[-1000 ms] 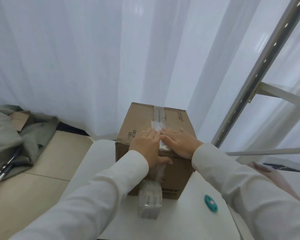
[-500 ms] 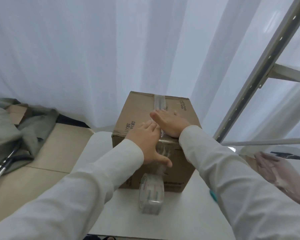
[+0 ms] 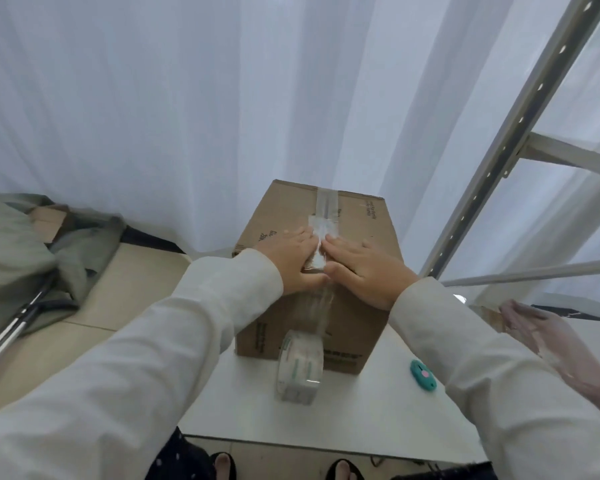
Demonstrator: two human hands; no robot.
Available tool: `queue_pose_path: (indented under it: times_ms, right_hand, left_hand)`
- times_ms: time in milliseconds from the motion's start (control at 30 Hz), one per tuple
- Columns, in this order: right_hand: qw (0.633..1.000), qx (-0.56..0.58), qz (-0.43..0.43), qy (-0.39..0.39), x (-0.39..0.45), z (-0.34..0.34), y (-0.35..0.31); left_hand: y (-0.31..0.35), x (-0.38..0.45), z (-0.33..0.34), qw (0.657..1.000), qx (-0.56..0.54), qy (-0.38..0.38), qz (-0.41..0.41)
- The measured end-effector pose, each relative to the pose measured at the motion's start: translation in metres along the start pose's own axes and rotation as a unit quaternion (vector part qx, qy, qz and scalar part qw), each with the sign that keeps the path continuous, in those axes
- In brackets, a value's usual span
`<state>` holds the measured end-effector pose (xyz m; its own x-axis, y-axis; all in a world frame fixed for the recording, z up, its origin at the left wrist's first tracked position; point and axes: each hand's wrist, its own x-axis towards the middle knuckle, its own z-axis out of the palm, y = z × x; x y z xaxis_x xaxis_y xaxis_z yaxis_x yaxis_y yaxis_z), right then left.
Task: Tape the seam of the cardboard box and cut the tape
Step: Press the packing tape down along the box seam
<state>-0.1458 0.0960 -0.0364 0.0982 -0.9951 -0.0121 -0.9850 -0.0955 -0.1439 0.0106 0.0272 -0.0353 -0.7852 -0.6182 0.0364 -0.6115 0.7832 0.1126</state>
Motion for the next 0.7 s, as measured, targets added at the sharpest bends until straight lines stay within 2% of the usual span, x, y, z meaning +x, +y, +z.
queue_pose_path:
  times_ms: [167,367,600,700]
  right_hand:
    - [0.997,-0.061,-0.009,0.054,-0.006,0.004,-0.003]
    - [0.99,-0.078,0.015,0.113,0.001,0.012,-0.01]
    - [0.985,-0.126,0.024,0.113,0.004,0.02,-0.009]
    - [0.981,-0.134,0.035,0.135,0.002,0.024,-0.011]
  left_hand:
    - [-0.01,-0.011,-0.003,0.998,-0.058,0.023,0.001]
    - [-0.017,-0.008,0.007,1.0,-0.005,0.028,-0.005]
    - [-0.019,-0.006,0.01,0.999,0.018,0.04,-0.001]
    - [-0.021,-0.006,0.01,0.999,0.039,0.031,0.005]
